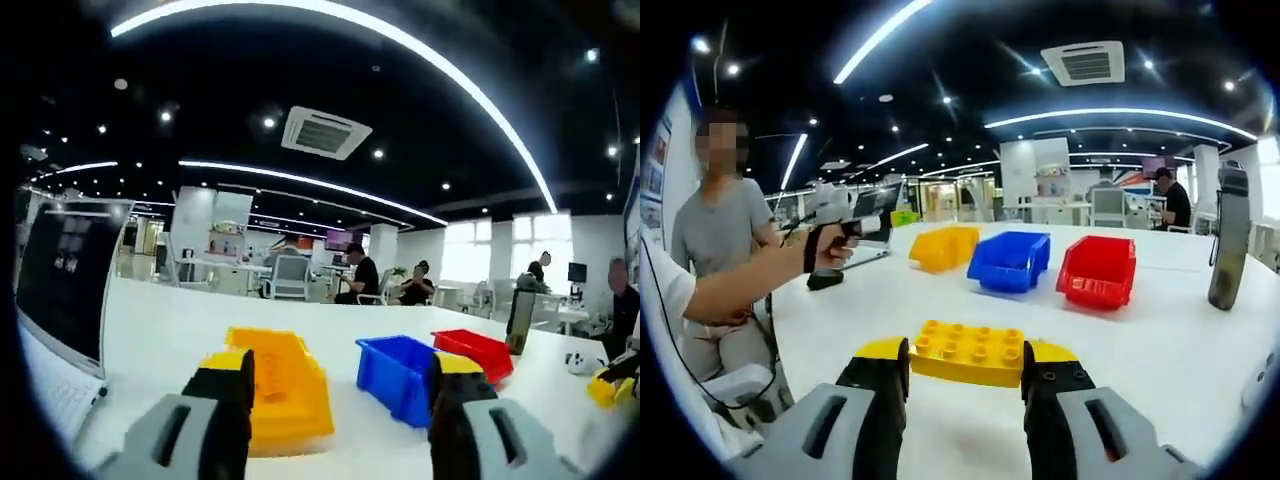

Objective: Take apart the toy blocks one by one and place each separated block into its matching bin, sorting the blocks by their type until all the connected pieces are disassembled and separated into the correct bins

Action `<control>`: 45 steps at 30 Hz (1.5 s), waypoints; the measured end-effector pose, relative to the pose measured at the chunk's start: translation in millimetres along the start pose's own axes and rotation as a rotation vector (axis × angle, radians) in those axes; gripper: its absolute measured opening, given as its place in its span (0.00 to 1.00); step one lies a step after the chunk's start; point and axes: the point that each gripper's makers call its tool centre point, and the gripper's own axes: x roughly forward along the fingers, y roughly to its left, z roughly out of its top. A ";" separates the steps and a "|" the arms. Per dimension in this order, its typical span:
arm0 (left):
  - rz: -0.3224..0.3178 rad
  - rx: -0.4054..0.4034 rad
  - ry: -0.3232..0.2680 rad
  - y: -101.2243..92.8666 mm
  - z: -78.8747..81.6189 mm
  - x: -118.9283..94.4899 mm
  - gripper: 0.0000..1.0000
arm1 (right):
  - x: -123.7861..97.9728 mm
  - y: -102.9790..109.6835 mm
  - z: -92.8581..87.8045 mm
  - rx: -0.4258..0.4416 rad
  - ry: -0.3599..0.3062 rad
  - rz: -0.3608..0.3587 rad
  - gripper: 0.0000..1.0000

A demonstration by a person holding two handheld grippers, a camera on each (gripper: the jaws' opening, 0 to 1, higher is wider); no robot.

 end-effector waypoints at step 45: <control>-0.300 0.178 0.115 -119.0 -91.3 -72.7 0.61 | 317.1 30.6 134.1 0.032 0.023 0.108 0.46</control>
